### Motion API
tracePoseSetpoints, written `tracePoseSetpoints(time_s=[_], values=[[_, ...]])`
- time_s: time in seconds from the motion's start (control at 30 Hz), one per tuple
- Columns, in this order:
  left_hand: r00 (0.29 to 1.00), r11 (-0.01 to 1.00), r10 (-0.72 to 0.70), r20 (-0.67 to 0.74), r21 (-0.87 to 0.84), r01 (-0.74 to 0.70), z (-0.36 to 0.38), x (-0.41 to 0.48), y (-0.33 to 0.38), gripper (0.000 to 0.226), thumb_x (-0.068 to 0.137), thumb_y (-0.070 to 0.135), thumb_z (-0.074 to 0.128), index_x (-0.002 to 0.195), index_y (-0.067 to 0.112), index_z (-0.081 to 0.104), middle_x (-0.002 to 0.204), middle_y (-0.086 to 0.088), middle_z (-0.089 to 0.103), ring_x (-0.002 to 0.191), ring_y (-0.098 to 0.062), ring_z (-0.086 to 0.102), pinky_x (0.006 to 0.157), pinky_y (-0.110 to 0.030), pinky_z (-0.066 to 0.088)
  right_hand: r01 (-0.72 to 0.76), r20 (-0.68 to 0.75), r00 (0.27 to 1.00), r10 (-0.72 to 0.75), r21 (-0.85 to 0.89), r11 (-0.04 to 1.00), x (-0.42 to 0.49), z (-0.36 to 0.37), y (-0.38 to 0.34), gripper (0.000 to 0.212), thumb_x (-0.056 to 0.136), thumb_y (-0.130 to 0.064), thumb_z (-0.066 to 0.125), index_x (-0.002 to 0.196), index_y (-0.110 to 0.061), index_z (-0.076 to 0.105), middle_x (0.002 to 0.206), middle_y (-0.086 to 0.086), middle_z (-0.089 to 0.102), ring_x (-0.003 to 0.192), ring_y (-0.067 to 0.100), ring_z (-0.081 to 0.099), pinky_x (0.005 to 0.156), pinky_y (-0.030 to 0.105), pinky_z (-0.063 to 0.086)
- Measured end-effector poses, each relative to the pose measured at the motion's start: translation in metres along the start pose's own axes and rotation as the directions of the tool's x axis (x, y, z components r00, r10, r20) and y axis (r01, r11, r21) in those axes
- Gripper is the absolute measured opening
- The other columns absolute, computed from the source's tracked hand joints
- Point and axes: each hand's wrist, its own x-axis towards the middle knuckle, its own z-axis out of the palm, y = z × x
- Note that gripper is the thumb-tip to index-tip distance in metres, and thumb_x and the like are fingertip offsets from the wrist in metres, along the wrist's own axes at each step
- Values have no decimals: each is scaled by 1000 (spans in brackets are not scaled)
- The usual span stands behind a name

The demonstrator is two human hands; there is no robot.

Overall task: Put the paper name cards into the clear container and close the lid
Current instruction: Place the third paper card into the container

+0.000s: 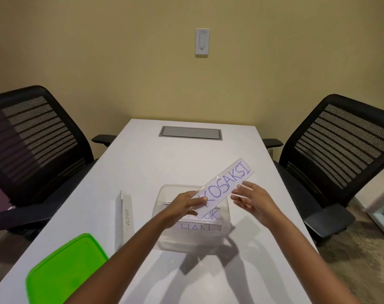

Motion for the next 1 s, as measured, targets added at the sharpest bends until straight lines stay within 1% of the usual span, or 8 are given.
tracePoseSetpoints(time_s=[0.17, 0.33, 0.43, 0.53, 0.63, 0.77, 0.9, 1.0], values=[[999, 991, -15, 47, 135, 8, -29, -12, 10, 33, 85, -2, 62, 115, 10, 58, 104, -10, 63, 95, -24, 58, 87, -34, 44, 69, -78, 994, -75, -77, 995, 5, -7, -15, 66, 89, -2, 59, 144, -11, 24, 111, 21, 57, 80, 27, 62, 79, 33, 53], [1000, 782, -17, -13, 622, 21, -49, -13, 16, 58, 75, 6, 76, 129, 11, 53, 110, -4, 51, 92, -19, 48, 81, -27, 41, 81, 7, 996, -88, -490, 868, 0, 0, -14, 50, 84, -5, 66, 130, -9, 47, 101, 18, 62, 89, 26, 60, 88, 41, 48], [999, 553, 44, -9, 833, -17, -56, -15, 18, 51, 73, 14, 77, 119, 7, 59, 102, 0, 51, 88, -16, 46, 76, -25, 36, 183, 71, 979, -192, -722, 667, 0, 8, -6, 39, 81, -8, 69, 118, -4, 57, 95, 18, 66, 82, 23, 59, 80, 37, 48], [999, 410, 32, -11, 912, -3, -60, -17, 22, 33, 74, 20, 76, 99, 13, 55, 98, -3, 51, 87, -17, 45, 72, -26, 32, 268, 112, 938, -329, -835, 480, 3, 13, 3, 63, 80, -13, 72, 135, -10, 42, 94, 19, 67, 83, 27, 60, 69, 28, 42], [999, 300, 11, -39, 953, 34, -61, -17, 24, 38, 76, 20, 74, 105, 9, 53, 102, -10, 52, 92, -24, 50, 74, -31, 36, 297, 192, 918, -348, -913, 279, 6, 16, 10, 75, 80, -17, 71, 143, -22, 31, 94, 15, 67, 83, 25, 61, 69, 31, 46], [997, 234, -13, -75, 969, 76, -64, -12, 22, 52, 76, 16, 75, 119, 0, 51, 122, -15, 55, 110, -31, 55, 86, -38, 45, 229, 252, 919, -302, -967, -109, 9, 23, 16, 45, 85, -32, 63, 128, -21, 53, 119, 9, 64, 111, 26, 57, 87, 33, 46], [996, 199, -35, -84, 976, 89, -69, -4, 17, 49, 75, 10, 75, 117, -1, 52, 125, -17, 54, 111, -32, 56, 88, -38, 47, 177, 248, 929, -275, -950, -256, 14, 29, 27, 44, 83, -40, 63, 121, -19, 56, 120, 7, 54, 113, 24, 50, 85, 32, 45], [996, 195, -36, -86, 977, 91, -71, 2, 11, 47, 75, 5, 73, 117, -1, 52, 125, -17, 53, 111, -33, 57, 82, -37, 48, 194, 287, 933, -218, -909, -368, 21, 31, 37, 55, 82, -42, 62, 129, -15, 48, 137, 5, 42, 125, 24, 42, 93, 36, 43]])
